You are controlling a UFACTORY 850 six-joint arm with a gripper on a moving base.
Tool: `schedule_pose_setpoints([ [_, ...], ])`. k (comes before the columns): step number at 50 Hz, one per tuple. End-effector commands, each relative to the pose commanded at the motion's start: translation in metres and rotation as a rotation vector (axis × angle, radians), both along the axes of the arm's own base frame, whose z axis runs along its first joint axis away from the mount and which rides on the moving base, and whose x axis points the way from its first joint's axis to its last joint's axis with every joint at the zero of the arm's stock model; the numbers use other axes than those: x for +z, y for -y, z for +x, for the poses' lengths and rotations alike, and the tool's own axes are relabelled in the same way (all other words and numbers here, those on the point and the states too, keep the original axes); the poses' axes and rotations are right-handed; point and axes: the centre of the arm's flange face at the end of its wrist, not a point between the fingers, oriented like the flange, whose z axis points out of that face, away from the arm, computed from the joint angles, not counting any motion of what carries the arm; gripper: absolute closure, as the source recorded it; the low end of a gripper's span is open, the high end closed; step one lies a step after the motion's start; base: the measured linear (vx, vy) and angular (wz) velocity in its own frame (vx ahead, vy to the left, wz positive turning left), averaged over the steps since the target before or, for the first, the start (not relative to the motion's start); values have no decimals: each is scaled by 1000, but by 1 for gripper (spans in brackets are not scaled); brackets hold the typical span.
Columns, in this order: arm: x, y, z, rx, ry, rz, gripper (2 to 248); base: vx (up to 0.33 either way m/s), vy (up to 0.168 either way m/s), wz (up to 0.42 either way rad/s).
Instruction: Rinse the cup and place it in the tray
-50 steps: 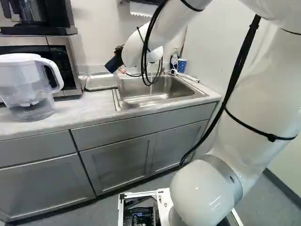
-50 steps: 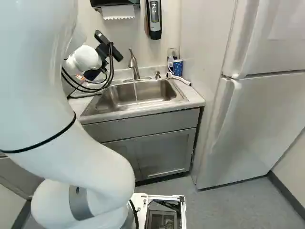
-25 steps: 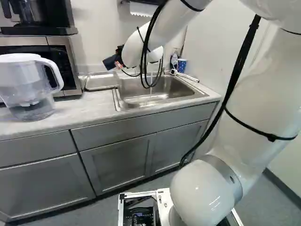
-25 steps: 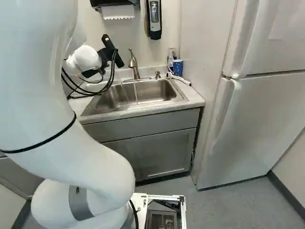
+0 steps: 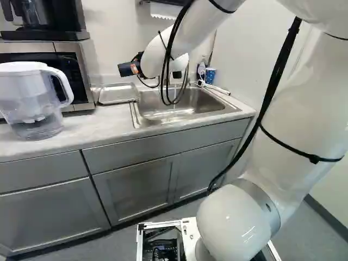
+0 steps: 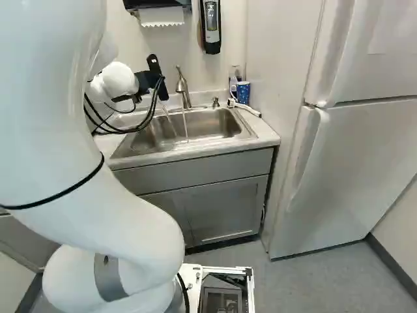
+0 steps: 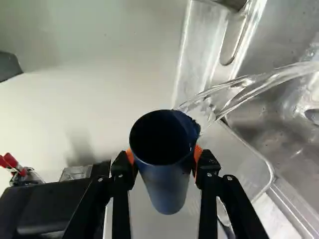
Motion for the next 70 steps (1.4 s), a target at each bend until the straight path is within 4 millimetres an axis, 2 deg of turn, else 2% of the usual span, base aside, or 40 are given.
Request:
schedule_pose_setpoints([
  [54, 0, 0, 0, -143, -251, 488, 126, 0, 0, 0],
  [70, 0, 0, 0, -143, -251, 488, 126, 0, 0, 0],
])
